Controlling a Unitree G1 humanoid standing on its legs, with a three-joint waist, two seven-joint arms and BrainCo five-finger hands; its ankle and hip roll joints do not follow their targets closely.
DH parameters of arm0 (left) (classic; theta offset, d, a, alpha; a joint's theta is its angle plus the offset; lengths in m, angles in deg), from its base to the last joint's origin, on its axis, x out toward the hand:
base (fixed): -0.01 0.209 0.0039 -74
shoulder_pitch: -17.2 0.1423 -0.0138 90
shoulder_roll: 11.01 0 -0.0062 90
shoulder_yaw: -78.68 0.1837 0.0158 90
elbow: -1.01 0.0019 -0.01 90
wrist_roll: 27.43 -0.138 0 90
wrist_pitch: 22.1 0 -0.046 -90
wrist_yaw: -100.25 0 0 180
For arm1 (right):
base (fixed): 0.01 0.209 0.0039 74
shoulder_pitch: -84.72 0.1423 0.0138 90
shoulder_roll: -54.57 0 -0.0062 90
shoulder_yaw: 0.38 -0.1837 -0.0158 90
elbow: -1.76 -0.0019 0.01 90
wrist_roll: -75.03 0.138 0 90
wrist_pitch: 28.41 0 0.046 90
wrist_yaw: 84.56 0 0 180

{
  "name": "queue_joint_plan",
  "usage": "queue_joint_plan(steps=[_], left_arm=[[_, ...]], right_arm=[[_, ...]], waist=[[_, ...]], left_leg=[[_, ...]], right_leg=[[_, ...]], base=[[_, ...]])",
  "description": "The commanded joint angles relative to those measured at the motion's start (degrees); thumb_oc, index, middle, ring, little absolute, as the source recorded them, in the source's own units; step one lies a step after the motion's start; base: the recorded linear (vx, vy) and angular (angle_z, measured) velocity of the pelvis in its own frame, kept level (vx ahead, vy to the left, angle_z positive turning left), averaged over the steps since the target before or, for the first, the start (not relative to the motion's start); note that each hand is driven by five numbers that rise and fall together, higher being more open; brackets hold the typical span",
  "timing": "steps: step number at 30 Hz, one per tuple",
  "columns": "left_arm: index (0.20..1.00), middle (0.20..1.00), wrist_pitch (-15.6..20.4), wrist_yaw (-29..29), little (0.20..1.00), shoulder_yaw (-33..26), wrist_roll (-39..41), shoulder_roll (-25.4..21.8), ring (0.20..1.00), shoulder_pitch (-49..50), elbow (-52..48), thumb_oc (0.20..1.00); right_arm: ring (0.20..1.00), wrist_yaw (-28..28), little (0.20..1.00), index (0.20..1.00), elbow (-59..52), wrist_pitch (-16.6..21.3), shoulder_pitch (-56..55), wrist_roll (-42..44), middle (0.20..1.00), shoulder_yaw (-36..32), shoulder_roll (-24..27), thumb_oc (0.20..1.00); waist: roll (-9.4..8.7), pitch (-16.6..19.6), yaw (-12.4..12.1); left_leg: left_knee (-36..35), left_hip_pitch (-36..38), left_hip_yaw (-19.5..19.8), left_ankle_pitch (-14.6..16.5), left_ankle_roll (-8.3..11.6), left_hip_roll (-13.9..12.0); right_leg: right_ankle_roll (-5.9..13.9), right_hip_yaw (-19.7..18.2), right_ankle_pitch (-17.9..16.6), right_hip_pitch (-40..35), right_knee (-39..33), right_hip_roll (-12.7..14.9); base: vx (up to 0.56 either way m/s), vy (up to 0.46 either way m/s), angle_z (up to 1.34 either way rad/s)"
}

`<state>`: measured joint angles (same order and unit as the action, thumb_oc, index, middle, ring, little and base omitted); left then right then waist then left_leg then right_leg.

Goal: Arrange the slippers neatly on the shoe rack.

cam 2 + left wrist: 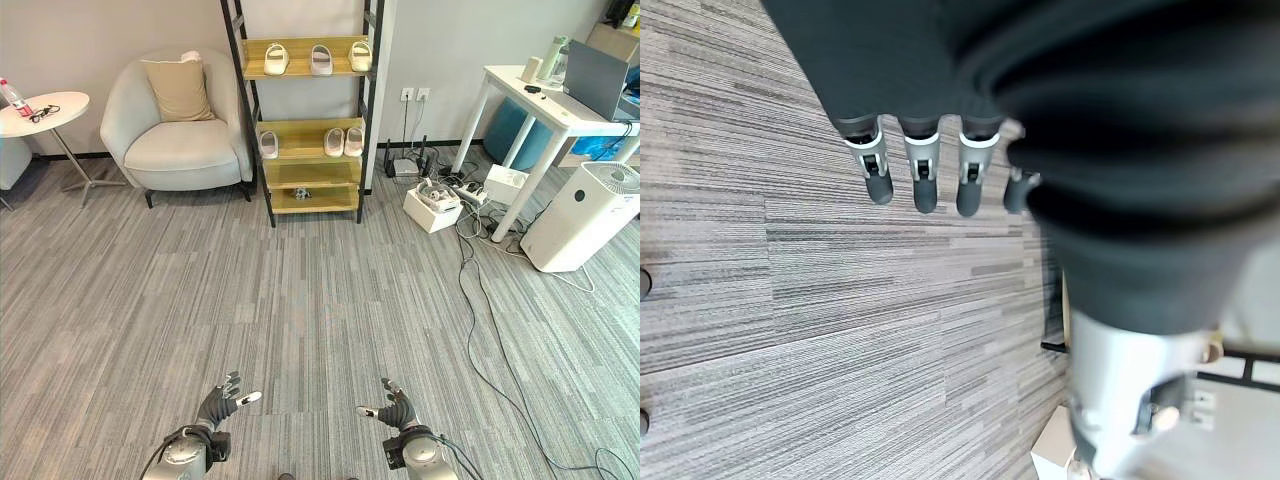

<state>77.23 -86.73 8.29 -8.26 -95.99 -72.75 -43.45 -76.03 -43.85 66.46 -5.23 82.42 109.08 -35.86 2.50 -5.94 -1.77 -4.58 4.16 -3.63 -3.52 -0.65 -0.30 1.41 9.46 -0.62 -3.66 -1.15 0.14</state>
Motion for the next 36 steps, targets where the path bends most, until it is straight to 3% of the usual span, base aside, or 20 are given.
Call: queue_joint_plan(steps=[1, 22, 28, 30, 32, 33, 34, 35, 36], left_arm=[[1.000, 1.000, 1.6, -0.1, 1.000, -1.7, 0.6, -0.9, 1.000, -2.9, -0.5, 1.000], [1.000, 1.000, 2.5, -0.1, 1.000, -2.5, 0.4, -1.3, 1.000, -0.5, -3.0, 1.000], [1.000, 1.000, 3.7, -1.9, 1.000, -3.9, 0.4, -2.1, 1.000, -0.3, -5.6, 1.000], [1.000, 1.000, 3.8, -2.3, 1.000, -4.4, -2.1, -4.0, 1.000, 0.0, -6.8, 1.000], [1.000, 1.000, 3.2, -1.1, 1.000, -4.9, -4.4, -6.0, 1.000, 1.0, -7.0, 1.000], [1.000, 1.000, 2.7, -0.6, 1.000, -5.1, -4.2, -6.5, 1.000, 0.6, -6.7, 1.000], [1.000, 1.000, 2.5, -0.8, 1.000, -5.2, -3.8, -6.3, 1.000, -0.3, -5.9, 1.000], [1.000, 1.000, 2.4, -0.9, 1.000, -5.3, -3.1, -5.9, 1.000, -0.7, -5.7, 1.000], [1.000, 1.000, 2.6, -1.0, 1.000, -5.3, -0.8, -4.8, 1.000, -1.5, -5.6, 1.000]], right_arm=[[1.000, -0.2, 1.000, 1.000, -2.2, 1.6, 1.5, 0.0, 1.000, 1.1, -0.8, 1.000], [1.000, -1.0, 1.000, 1.000, -3.4, 2.1, 0.2, 0.0, 1.000, 1.6, -1.1, 1.000], [1.000, -0.1, 1.000, 1.000, -5.4, 3.0, 1.3, 1.1, 1.000, 0.7, -0.3, 1.000], [1.000, 0.4, 1.000, 1.000, -5.7, 3.5, 2.5, 1.5, 1.000, -0.4, 0.4, 1.000], [1.000, 0.4, 1.000, 1.000, -5.8, 3.6, 3.1, 1.5, 1.000, -1.8, 1.0, 1.000], [1.000, 0.2, 1.000, 1.000, -5.8, 3.6, 3.9, 1.8, 1.000, -2.4, 1.0, 1.000], [1.000, 0.2, 1.000, 1.000, -5.9, 3.4, 4.2, 1.8, 1.000, -2.4, 0.9, 1.000], [1.000, 0.2, 1.000, 1.000, -5.9, 3.2, 4.4, 1.8, 1.000, -2.4, 0.9, 1.000], [1.000, 0.3, 1.000, 1.000, -6.0, 3.0, 4.2, 2.2, 1.000, -2.5, 0.9, 1.000]], waist=[[-4.47, 0.8, -0.2], [-4.69, -0.3, -0.9], [-4.88, -4.0, -1.4], [-5.68, -5.3, -1.7], [-6.19, -5.5, -2.1], [-5.74, -6.8, -1.8], [-5.44, -7.6, -1.4], [-5.17, -8.0, -1.2], [-5.13, -8.0, -0.6]], left_leg=[[-0.4, 3.4, 1.1, 6.7, 3.63, -2.8], [-0.4, 2.6, 2.1, 6.6, 3.38, -2.3], [-0.4, -0.2, 2.3, 5.5, 3.10, -1.8], [-0.2, -1.8, 2.2, 5.4, 2.64, -1.3], [1.1, -2.7, 2.2, 6.7, 1.41, -0.3], [2.3, -2.4, 2.0, 7.9, -0.07, 0.0], [2.6, -2.0, 2.0, 8.1, -0.51, -0.1], [2.5, -1.4, 2.0, 8.4, -0.75, -0.3], [1.4, 1.2, 2.1, 9.2, -0.52, -0.1]], right_leg=[[7.25, -2.2, 1.7, -3.3, -3.9, 7.3], [7.42, -1.8, 1.4, -2.7, -3.6, 7.7], [7.97, -1.7, 0.7, 0.3, -2.8, 8.3], [8.46, -1.8, -0.1, 1.5, -3.0, 8.7], [9.31, -2.4, 0.7, 3.7, 1.3, 9.7], [10.67, -3.5, -0.6, 9.8, 14.6, 10.4], [11.04, -4.5, -1.8, 12.3, 19.3, 10.0], [11.02, -5.3, -2.3, 14.5, 22.6, 9.6], [9.98, -3.4, -2.3, 16.1, 19.7, 9.5]], base=[[0.00, 0.000, 0.00], [0.00, 0.000, 0.01], [-0.04, 0.038, 0.02], [-0.02, 0.194, 0.02], [0.04, 0.314, 0.00], [0.03, 0.310, -0.15], [0.05, 0.240, -0.07], [0.26, 0.093, 0.05], [0.57, -0.066, 0.16]])
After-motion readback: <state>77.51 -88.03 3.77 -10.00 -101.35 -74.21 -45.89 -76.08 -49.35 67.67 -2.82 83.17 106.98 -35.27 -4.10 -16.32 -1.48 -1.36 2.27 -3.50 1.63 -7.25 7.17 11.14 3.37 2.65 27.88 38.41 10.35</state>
